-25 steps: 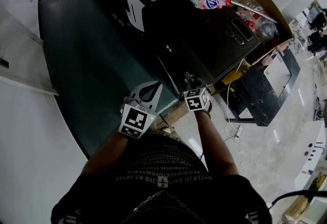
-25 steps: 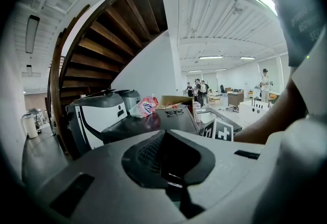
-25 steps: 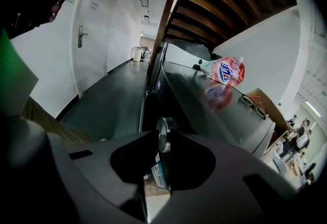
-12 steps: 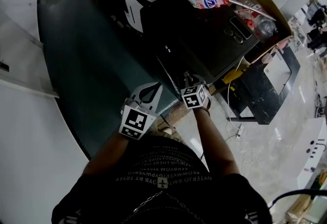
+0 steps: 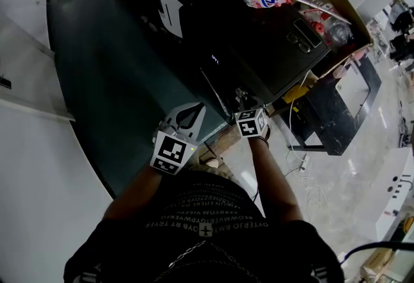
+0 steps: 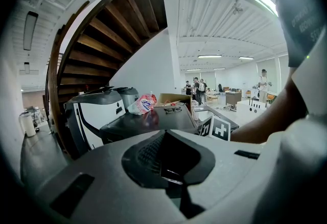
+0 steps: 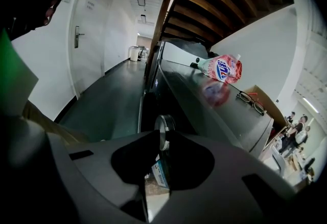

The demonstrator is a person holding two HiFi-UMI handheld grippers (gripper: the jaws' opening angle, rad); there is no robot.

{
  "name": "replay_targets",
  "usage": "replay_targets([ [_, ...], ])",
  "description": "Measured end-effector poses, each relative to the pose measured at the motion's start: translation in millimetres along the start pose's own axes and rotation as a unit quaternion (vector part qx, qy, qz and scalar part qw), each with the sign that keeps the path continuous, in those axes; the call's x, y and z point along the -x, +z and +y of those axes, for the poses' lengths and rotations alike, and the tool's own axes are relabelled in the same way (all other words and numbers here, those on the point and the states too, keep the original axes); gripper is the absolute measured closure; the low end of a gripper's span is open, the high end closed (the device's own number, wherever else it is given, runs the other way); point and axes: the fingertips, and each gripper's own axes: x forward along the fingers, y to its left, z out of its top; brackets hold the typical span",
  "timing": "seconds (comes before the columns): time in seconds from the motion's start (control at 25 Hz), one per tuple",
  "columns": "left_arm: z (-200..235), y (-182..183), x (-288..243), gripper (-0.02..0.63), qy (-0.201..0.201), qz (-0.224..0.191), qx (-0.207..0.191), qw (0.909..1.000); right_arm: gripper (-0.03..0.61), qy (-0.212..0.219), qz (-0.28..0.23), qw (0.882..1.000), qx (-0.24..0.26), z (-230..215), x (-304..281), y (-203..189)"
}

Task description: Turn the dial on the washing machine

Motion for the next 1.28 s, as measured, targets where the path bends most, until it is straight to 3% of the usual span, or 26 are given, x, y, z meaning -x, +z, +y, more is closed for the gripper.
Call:
replay_targets([
  [0.6, 9, 2, 18, 0.615, 0.012, 0.015, -0.016, 0.9997, 0.498, -0.004, 0.001, 0.999, 0.036, 6, -4, 13],
  [1.08, 19, 13, 5, 0.615, 0.005, 0.009, -0.022, 0.9997, 0.495, 0.007, 0.031, 0.999, 0.006, 4, -3, -18],
  [1.28, 13, 17, 1, 0.615, 0.0, 0.009, -0.031, 0.9995, 0.492, -0.002, 0.005, 1.0, 0.007, -2, 6, 1],
])
